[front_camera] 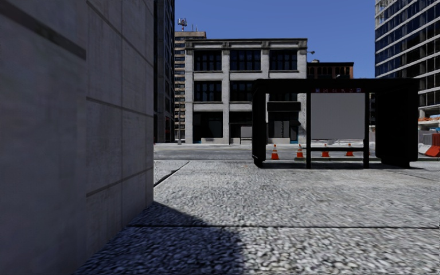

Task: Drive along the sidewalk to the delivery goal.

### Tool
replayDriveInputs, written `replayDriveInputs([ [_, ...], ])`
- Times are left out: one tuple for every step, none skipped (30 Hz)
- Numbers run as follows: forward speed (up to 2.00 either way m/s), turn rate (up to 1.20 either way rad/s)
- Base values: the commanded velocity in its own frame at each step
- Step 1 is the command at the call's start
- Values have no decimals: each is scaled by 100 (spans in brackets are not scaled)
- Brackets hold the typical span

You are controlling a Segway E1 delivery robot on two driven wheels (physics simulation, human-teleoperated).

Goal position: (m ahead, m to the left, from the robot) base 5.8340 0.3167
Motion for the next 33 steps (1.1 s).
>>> replayDriveInputs([
  [195, 0],
  [195, 0],
  [195, 0],
  [195, 0],
  [196, 0],
  [196, 0],
  [196, 0],
  [196, 0],
  [196, 0],
  [196, 0],
  [196, 0],
  [196, 0],
  [196, 0],
  [196, 0],
  [196, 0],
  [196, 0],
  [196, 0],
  [196, 0],
  [196, 0],
  [196, 0],
  [196, 0],
  [196, 0],
  [196, 0],
  [196, 0],
  [196, 0],
  [196, 0],
  [196, 0],
  [196, 0],
  [196, 0],
  [196, 0],
  [196, 0],
  [196, 0],
  [196, 0],
])
